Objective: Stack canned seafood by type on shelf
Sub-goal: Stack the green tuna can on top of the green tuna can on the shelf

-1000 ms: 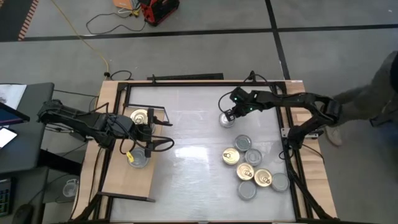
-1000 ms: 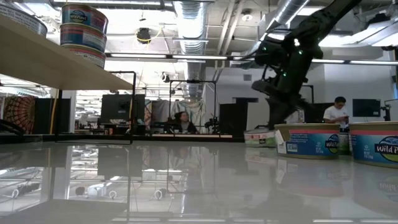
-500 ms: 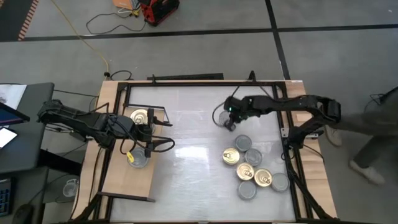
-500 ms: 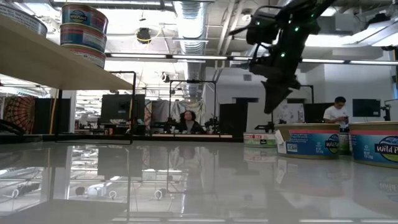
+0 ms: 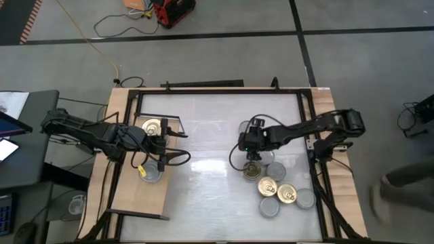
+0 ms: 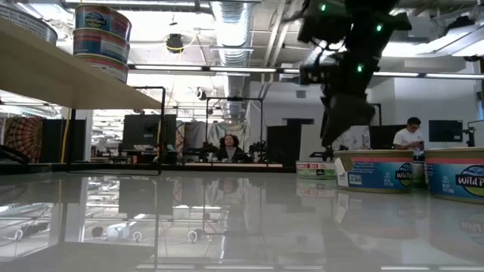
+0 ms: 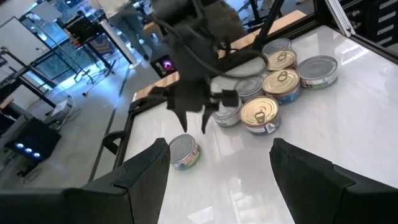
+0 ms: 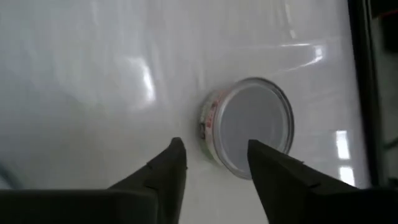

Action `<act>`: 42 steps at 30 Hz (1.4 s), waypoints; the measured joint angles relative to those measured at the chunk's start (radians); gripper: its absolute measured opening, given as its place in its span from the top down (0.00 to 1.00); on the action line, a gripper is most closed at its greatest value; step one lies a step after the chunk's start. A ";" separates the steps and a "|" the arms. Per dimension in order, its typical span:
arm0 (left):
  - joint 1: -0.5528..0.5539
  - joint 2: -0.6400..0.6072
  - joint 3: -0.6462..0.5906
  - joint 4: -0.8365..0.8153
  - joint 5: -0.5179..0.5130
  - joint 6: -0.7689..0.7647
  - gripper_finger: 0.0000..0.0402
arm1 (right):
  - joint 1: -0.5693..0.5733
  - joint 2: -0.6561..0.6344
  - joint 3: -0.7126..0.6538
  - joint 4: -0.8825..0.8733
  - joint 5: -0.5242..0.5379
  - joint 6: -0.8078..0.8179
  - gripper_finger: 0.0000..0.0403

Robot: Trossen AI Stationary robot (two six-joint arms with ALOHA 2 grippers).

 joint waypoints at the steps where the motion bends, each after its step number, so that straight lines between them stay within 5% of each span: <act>1: 0.000 0.000 0.000 0.000 0.000 -0.001 0.34 | 0.002 0.019 0.000 0.009 0.021 -0.021 0.46; 10: 0.000 0.000 0.000 -0.027 -0.002 -0.029 0.34 | -0.021 0.147 0.000 0.030 0.087 -0.047 0.54; 24: 0.000 0.000 0.000 -0.028 -0.025 -0.033 0.35 | 0.053 0.211 0.002 0.060 0.163 0.018 0.96; 31: 0.000 0.000 0.000 -0.024 -0.025 -0.030 0.35 | 0.091 0.221 -0.003 0.056 0.085 0.040 0.91; 42: 0.000 0.000 0.000 -0.020 -0.026 -0.030 0.35 | 0.077 0.216 0.028 0.037 0.116 0.056 0.89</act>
